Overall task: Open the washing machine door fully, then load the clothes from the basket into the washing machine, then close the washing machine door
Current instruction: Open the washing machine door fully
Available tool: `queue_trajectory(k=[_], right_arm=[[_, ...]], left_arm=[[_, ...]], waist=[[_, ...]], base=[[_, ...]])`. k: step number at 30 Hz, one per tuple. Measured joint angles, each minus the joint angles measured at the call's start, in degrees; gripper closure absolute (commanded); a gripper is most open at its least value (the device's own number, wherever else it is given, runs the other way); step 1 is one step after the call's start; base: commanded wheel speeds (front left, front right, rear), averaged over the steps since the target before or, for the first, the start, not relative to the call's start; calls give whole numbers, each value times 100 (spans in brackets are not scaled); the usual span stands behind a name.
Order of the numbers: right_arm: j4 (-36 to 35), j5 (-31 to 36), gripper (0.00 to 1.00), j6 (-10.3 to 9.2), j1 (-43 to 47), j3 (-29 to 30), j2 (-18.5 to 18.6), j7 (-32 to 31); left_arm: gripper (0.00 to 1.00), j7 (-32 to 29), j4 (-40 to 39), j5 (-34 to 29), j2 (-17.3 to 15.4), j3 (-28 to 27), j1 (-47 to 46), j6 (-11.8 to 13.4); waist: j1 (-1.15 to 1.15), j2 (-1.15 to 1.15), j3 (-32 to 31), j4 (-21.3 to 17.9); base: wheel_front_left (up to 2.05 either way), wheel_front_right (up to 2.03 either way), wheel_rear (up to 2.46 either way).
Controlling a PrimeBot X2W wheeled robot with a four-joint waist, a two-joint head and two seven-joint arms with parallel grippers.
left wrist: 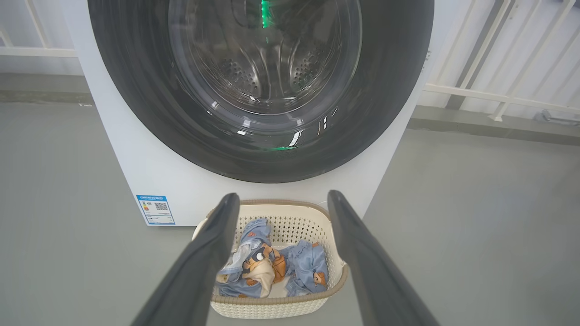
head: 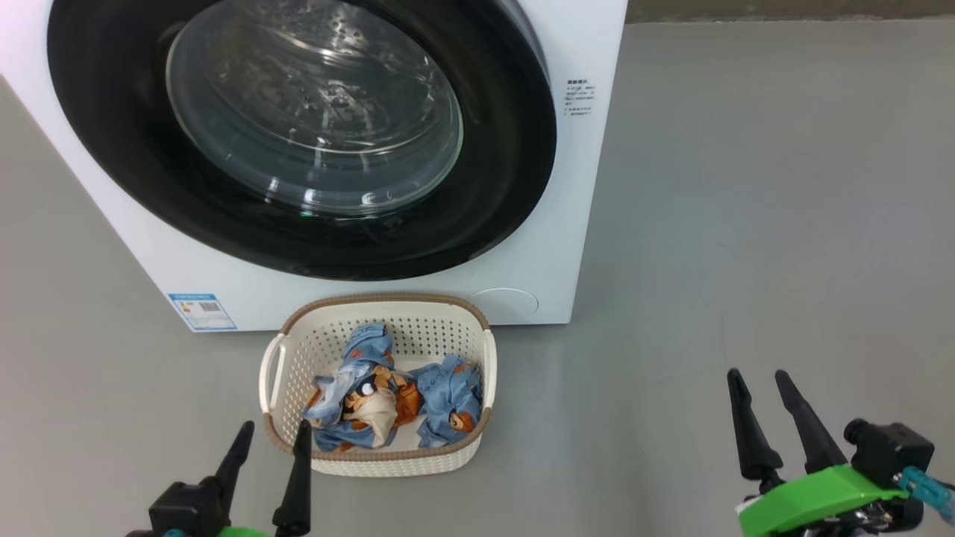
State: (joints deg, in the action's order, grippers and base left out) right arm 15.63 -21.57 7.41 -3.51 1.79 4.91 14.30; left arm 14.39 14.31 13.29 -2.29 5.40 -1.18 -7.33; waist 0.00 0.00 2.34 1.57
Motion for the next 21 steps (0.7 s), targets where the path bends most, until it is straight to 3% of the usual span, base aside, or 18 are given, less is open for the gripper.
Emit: queue_trajectory(k=[1,10,21], right_arm=[[4,-64,100,0,-40,-16,0,0],[57,-1200,100,0,-429,-212,-19,1],[-81,-2817,100,0,-1256,-725,435,2]], left_arm=[[0,0,0,29,0,8,0,0],[0,0,-7,158,0,140,-13,0],[0,0,-62,250,1,274,-274,0]], waist=[[0,0,4,10],[0,0,104,109],[0,0,342,223]], base=[[0,0,0],[0,0,0],[0,0,0]])
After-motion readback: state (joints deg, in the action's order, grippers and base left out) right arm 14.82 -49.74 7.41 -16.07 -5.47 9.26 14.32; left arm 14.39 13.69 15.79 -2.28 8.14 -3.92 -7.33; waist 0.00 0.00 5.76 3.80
